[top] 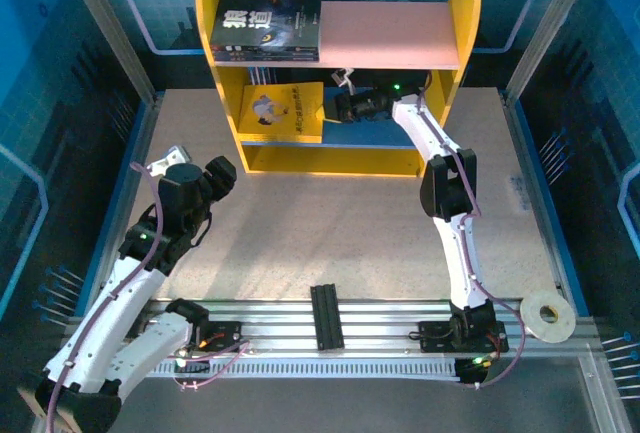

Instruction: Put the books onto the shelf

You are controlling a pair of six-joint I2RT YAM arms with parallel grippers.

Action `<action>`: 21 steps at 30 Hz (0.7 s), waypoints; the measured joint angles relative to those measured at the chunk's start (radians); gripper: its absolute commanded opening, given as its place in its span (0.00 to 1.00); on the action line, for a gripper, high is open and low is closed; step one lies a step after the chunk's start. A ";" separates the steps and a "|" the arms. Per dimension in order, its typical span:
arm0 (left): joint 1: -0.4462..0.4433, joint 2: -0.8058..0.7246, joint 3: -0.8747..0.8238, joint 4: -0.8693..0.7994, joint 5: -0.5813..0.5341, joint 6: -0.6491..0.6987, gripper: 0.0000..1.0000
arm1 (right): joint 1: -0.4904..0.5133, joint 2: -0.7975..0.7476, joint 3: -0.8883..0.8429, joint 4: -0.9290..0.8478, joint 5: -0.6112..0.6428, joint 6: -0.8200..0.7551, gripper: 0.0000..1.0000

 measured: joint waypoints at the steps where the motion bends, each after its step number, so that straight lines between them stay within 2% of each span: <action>1: 0.000 0.000 0.000 0.000 0.000 0.000 0.71 | 0.000 0.001 0.000 0.002 0.000 0.004 0.20; 6: 0.000 0.002 0.000 0.004 0.000 0.000 0.72 | 0.001 0.002 0.000 0.020 -0.002 0.027 0.27; 13: 0.006 0.016 0.002 0.007 0.015 0.005 0.72 | 0.003 0.005 0.000 0.047 -0.007 0.056 0.51; 21: 0.007 0.076 0.055 0.003 0.044 0.061 0.73 | -0.004 -0.022 -0.033 0.079 -0.002 0.060 0.67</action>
